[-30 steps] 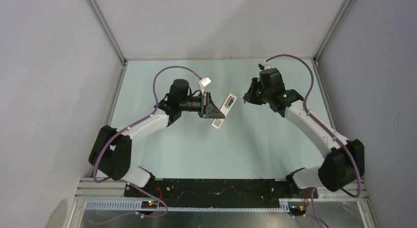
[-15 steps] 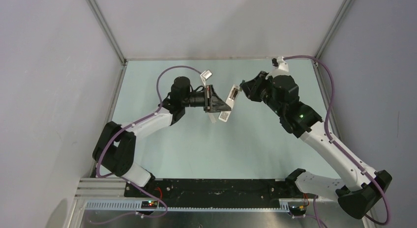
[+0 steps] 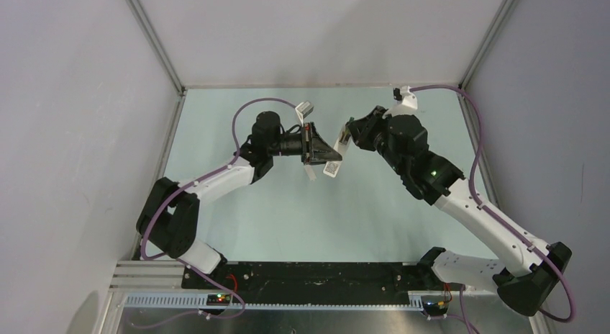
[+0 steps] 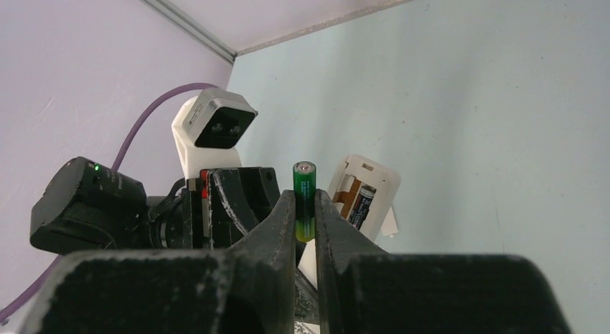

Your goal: Load the batteries into the remote control

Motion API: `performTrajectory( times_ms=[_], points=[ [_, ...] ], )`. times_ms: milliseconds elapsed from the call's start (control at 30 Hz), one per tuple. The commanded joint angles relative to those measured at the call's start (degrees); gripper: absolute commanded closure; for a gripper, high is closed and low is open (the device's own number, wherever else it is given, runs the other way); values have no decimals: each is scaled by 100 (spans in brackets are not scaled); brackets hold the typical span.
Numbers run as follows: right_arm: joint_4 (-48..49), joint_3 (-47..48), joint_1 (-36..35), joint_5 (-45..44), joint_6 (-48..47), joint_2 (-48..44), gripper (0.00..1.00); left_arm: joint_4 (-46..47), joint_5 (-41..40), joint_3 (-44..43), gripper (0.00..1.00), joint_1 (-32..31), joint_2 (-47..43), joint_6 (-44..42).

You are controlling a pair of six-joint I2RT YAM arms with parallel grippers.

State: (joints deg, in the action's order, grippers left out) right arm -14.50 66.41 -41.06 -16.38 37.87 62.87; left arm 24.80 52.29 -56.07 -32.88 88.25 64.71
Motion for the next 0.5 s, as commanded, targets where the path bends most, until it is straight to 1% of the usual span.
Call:
performTrajectory(
  times_ms=[0,467],
  points=[
    [181,56,-86,-568,29,24,94,275,68,-273,100,-33,22,142],
    [164,59,-482,-1138,-37,337,94,463,110,-316,100,-34,57,360]
  ],
)
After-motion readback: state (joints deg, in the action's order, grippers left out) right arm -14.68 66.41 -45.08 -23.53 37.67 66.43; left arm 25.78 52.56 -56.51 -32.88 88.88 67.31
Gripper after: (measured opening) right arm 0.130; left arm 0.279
